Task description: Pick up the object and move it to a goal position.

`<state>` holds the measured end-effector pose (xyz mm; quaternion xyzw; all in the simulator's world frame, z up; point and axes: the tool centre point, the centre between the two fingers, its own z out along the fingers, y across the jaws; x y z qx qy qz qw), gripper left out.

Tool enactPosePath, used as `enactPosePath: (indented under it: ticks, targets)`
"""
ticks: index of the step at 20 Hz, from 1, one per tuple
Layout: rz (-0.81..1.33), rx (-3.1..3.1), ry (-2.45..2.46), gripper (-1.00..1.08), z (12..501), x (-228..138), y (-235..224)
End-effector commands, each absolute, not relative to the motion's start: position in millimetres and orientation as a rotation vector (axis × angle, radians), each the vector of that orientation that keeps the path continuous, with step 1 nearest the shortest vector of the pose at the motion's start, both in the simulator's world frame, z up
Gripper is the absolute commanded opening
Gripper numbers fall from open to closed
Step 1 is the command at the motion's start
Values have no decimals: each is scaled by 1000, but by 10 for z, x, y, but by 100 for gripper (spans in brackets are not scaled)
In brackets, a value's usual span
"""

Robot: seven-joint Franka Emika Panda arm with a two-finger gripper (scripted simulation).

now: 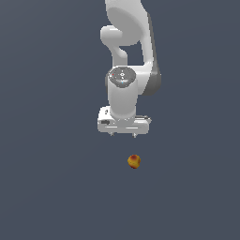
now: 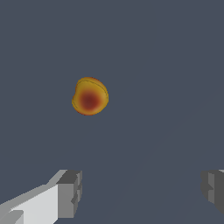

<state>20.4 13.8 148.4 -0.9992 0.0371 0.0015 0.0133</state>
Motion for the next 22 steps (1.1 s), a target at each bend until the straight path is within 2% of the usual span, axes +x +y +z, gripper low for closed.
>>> enactPosePath:
  ticks: [1,13,22]
  targets:
    - [6,-3114,140,100,1438,285,189]
    - [4,-3117,311,100,1067,803,579]
    - [0,-3117,383,100,879,983,774]
